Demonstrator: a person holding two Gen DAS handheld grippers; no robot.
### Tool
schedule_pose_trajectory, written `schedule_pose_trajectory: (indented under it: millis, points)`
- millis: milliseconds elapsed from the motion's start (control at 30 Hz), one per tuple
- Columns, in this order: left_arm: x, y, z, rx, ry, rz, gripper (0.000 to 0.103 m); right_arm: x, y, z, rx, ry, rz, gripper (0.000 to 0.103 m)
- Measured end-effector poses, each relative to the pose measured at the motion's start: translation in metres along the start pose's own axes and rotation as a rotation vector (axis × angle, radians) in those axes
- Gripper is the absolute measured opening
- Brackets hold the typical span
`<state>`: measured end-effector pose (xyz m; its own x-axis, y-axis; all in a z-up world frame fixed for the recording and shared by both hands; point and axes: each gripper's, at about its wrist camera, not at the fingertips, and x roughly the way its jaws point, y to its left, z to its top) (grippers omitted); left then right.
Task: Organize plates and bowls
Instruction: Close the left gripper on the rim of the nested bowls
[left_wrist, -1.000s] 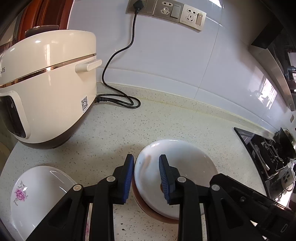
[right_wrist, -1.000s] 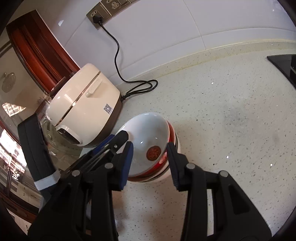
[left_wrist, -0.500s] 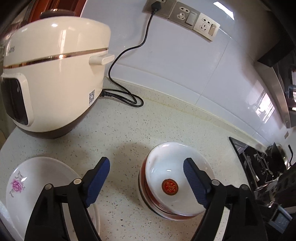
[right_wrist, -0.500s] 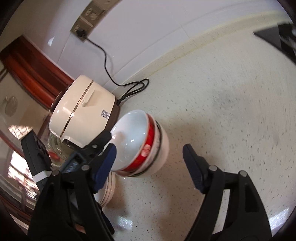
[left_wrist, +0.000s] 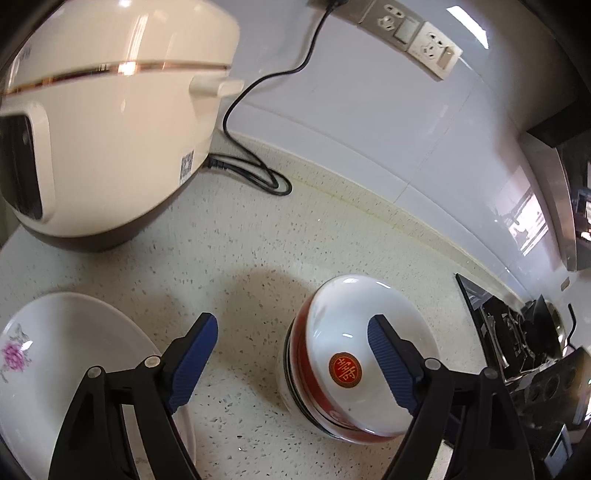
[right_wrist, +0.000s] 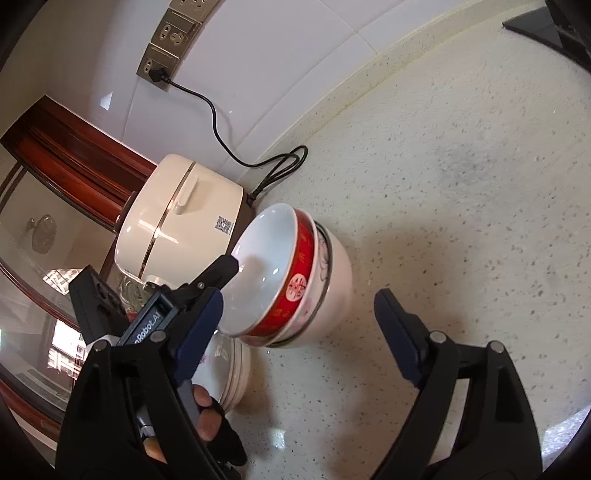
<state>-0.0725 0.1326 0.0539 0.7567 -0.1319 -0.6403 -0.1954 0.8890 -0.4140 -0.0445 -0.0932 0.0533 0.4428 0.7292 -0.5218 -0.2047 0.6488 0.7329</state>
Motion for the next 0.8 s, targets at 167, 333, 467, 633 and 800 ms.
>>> schedule_pose_trajectory:
  millis: [167,333,467,633,800]
  points:
    - [0.011,0.003,0.001,-0.008,0.015,0.003,0.084,0.012,-0.004,-0.002,0.017,0.025,0.025,0.086]
    - [0.023,0.003,0.002,-0.010,0.028,0.003,0.084,0.028,0.000,-0.003,0.001,0.044,0.027,0.086]
    - [0.032,0.003,0.004,-0.007,0.032,0.012,0.084,0.042,-0.002,-0.001,0.017,0.063,0.026,0.086]
    - [0.040,-0.002,0.007,0.012,0.033,0.029,0.086,0.054,-0.005,0.000,0.020,0.076,0.020,0.086]
    - [0.043,-0.005,0.008,0.025,0.038,0.034,0.088,0.054,-0.007,0.002,0.010,0.067,0.029,0.085]
